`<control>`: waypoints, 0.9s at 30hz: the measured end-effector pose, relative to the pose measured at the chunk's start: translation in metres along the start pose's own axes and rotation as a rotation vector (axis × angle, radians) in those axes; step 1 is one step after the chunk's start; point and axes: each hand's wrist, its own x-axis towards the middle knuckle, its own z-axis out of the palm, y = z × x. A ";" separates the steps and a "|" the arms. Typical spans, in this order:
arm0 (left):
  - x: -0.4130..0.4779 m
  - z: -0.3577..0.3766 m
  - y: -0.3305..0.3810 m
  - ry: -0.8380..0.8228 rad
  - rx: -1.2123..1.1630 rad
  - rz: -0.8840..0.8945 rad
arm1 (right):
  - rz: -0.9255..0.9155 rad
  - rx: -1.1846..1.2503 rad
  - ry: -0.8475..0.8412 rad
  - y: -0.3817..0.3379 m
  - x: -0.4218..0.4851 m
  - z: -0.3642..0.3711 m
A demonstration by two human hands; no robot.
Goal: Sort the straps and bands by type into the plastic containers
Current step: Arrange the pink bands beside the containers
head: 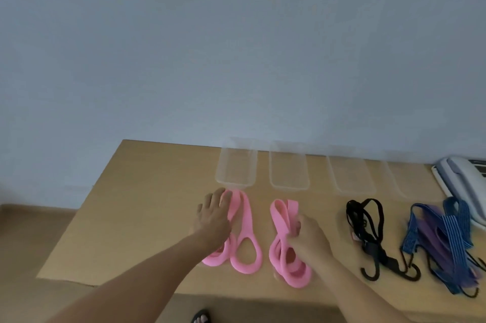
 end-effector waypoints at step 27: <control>-0.253 -0.086 -0.221 0.140 -0.317 -0.499 | -0.820 -0.278 -0.178 -0.250 -0.156 0.120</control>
